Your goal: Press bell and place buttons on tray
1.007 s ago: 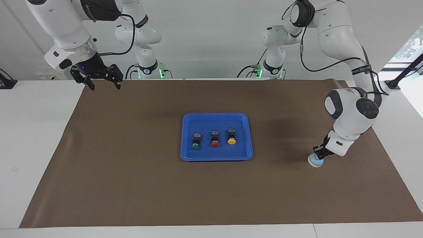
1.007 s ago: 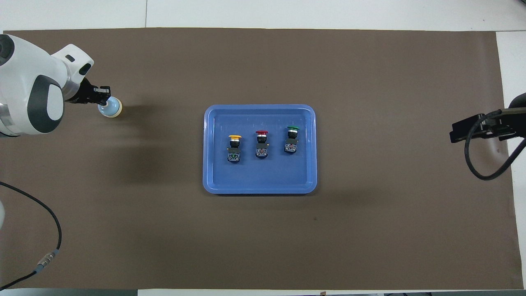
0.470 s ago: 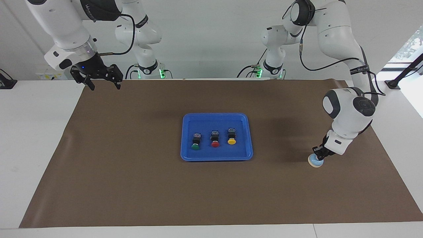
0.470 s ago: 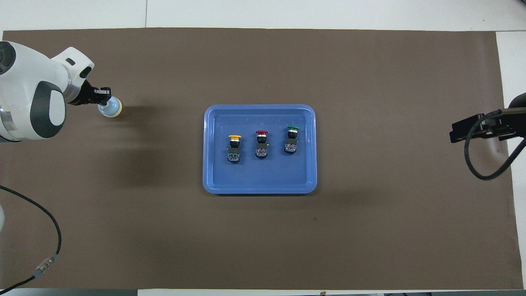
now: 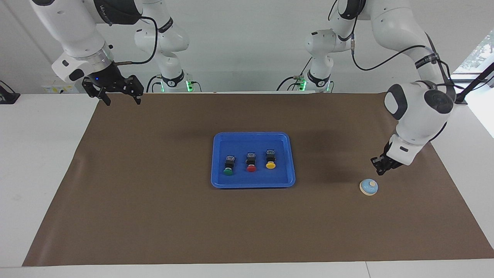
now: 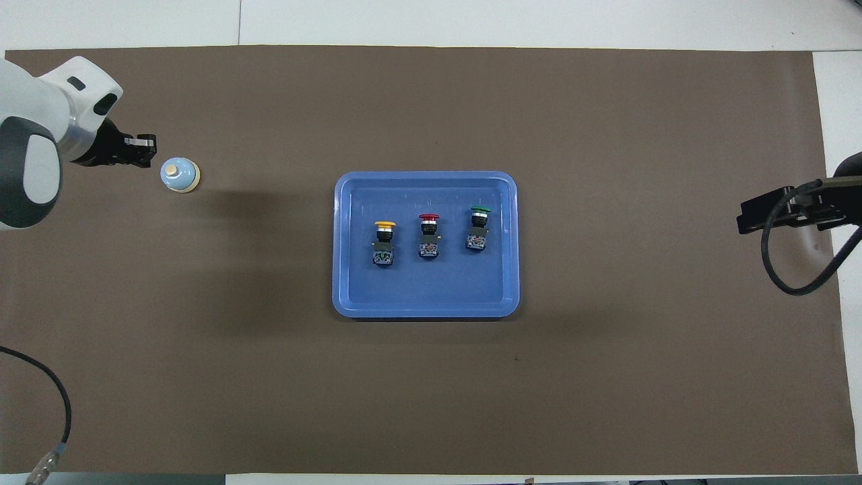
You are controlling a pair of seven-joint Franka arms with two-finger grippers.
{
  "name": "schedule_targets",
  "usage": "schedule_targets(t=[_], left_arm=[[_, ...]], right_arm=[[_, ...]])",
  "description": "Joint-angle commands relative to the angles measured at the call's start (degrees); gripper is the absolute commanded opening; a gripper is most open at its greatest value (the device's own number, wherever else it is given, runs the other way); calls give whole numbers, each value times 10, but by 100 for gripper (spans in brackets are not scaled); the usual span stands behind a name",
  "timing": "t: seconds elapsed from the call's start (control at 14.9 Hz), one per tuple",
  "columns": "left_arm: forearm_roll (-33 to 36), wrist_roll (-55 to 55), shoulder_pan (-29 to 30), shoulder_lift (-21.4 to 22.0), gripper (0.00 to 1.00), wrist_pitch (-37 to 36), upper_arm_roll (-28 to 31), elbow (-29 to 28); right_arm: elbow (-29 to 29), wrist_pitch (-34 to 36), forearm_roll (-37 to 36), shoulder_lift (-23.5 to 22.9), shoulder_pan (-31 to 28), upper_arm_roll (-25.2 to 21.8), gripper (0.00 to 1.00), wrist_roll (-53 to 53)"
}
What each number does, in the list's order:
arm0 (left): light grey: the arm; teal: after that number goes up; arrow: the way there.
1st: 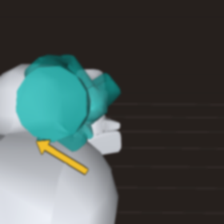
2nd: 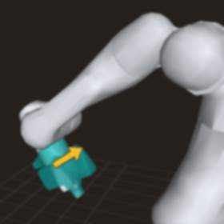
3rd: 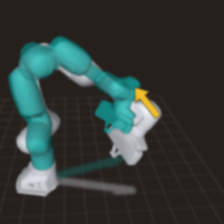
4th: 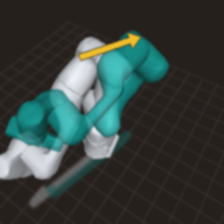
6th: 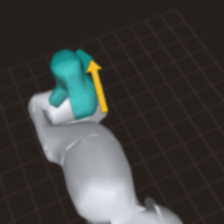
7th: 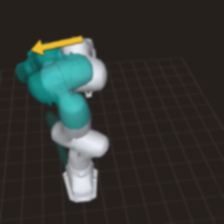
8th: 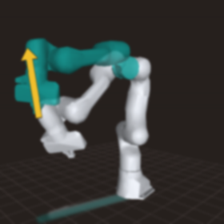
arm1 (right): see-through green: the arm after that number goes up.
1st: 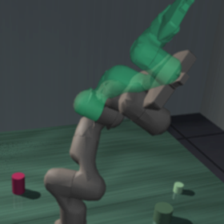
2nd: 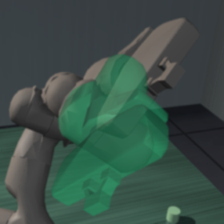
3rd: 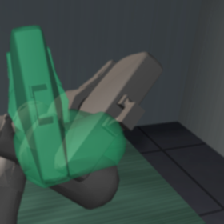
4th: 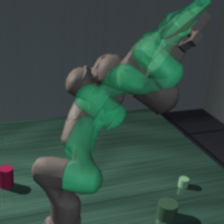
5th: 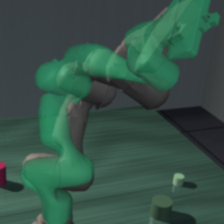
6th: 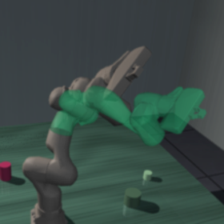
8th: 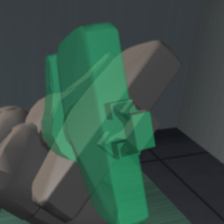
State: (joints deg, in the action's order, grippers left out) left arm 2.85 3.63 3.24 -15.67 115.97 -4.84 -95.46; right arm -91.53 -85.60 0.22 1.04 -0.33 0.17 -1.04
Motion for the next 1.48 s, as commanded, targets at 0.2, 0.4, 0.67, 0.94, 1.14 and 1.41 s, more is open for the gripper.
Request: schedule_targets(t=[0.2, 0.4, 0.67, 0.94, 1.14, 1.41], left_arm=[[7, 4, -20, 143, 100, -126, 2, -22], [5, 8, -25, 178, 100, -175, 1, -20], [0, 6, -32, 183, 100, -199, -3, -18], [-29, 7, -32, 178, 100, -225, -3, -11], [-35, 7, -32, 179, 100, -248, -3, -10], [-35, 7, -32, 176, 100, -269, -3, 1]], right_arm=[[-10, 2, 6, 11, -8, 2, 100, -12], [-10, 2, 6, 11, -8, 2, 100, -12], [-10, 2, 6, 11, -8, 2, 100, -12], [-10, 2, 6, 11, -8, 2, 100, -12], [-10, 2, 6, 11, -8, 2, 100, -12], [-10, 2, 6, 11, -8, 2, 100, -12]])
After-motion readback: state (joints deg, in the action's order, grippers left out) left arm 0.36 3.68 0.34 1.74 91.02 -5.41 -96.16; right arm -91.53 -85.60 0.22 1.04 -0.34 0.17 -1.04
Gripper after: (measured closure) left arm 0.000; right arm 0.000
